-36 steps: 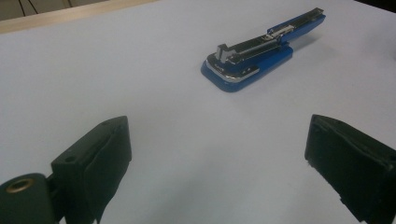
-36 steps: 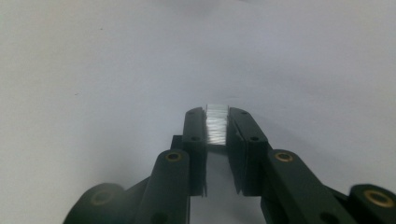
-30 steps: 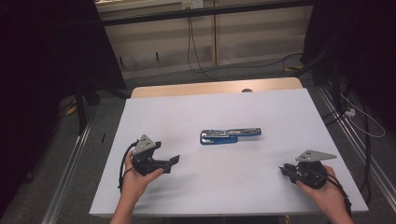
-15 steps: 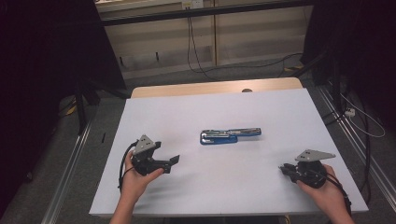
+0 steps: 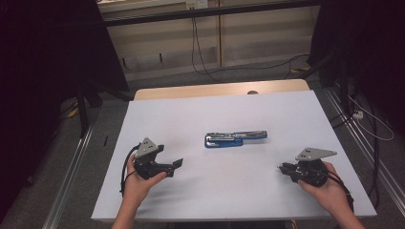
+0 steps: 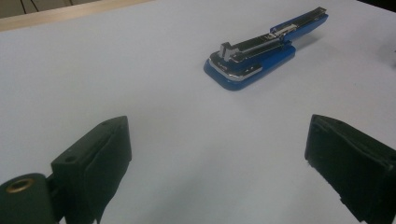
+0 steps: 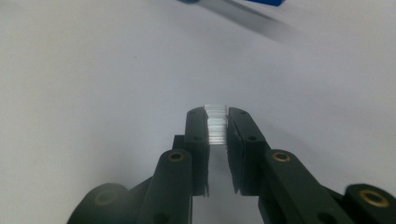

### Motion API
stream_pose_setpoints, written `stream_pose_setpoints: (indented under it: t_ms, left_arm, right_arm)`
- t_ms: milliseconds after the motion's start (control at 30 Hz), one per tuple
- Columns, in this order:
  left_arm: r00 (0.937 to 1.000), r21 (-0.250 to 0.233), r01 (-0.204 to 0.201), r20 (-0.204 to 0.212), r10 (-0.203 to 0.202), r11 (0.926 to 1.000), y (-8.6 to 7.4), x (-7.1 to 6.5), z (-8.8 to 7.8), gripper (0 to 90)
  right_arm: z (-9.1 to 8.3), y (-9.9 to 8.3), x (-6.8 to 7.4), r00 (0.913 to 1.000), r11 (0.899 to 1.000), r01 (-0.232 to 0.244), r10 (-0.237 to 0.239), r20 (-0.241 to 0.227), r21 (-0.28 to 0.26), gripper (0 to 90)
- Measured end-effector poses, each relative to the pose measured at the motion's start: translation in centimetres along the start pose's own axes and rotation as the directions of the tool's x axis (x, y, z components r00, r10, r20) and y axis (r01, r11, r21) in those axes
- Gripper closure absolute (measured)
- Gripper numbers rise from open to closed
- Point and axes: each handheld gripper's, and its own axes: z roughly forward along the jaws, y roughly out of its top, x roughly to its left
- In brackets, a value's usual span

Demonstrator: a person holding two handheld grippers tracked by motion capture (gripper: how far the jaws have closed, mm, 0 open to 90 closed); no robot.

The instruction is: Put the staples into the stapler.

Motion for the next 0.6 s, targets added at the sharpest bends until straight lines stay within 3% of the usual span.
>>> stream_pose_setpoints:
  t_ms: [600]
  left_arm:
    - [0.9999,-0.005,0.01,-0.001,-0.01,0.9999,-0.2,0.3,-0.2,7.5]
  right_arm:
    - [1.5,3.5,-0.3,0.9957,0.998,0.049,-0.052,-0.077,-0.039,79.2]
